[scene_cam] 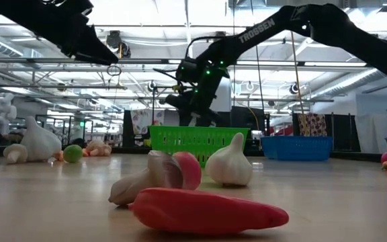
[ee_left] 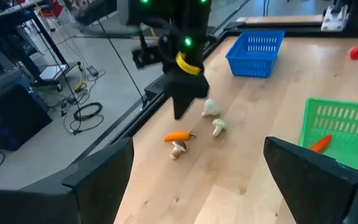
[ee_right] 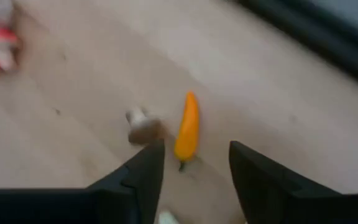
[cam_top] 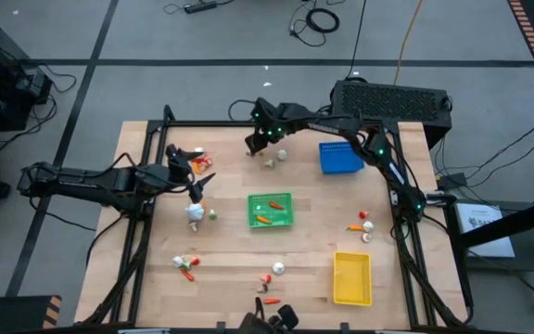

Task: Sort produce into baskets
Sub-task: Put the yellow chili pepper into the green bin

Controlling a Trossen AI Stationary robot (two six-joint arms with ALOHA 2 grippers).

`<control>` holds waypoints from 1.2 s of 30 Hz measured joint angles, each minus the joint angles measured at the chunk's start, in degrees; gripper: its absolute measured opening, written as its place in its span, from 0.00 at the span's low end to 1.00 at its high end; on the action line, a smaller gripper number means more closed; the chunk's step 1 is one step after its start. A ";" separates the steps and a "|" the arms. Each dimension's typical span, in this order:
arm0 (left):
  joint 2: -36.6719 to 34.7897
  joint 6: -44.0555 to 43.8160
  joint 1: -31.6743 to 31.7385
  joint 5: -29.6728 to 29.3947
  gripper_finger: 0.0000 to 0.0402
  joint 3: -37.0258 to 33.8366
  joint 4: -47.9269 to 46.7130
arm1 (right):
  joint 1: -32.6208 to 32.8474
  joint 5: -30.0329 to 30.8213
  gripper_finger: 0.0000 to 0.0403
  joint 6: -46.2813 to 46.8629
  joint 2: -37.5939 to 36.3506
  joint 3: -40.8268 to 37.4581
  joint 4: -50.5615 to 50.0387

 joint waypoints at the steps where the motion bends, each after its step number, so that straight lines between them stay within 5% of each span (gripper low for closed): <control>1: 0.00 0.22 0.00 0.00 0.91 0.00 0.28 | 0.05 0.06 0.46 -0.35 0.00 -0.05 -0.21; 11: 0.16 2.16 0.18 1.41 0.91 0.00 0.67 | 2.97 3.11 0.48 -1.33 -1.31 -0.01 -3.61; 19: 4.96 0.84 6.03 5.50 0.91 0.00 -0.01 | 7.26 3.59 0.44 -3.94 -4.73 -0.02 -18.52; 24: 11.19 0.04 12.80 9.40 0.91 0.00 3.49 | 11.85 16.91 0.43 -4.01 -8.91 -1.91 -30.61; 27: 16.52 4.25 18.49 14.13 0.91 0.00 9.71 | 14.24 24.34 0.42 -0.06 -13.93 -7.16 -33.29; 30: 23.56 9.21 26.14 25.48 0.91 1.96 15.10 | 15.30 25.87 0.42 2.54 -21.65 -17.15 -28.72; 36: 42.23 13.74 37.37 38.93 0.91 18.33 7.98 | 15.94 24.79 0.42 7.16 -38.39 -40.24 -10.96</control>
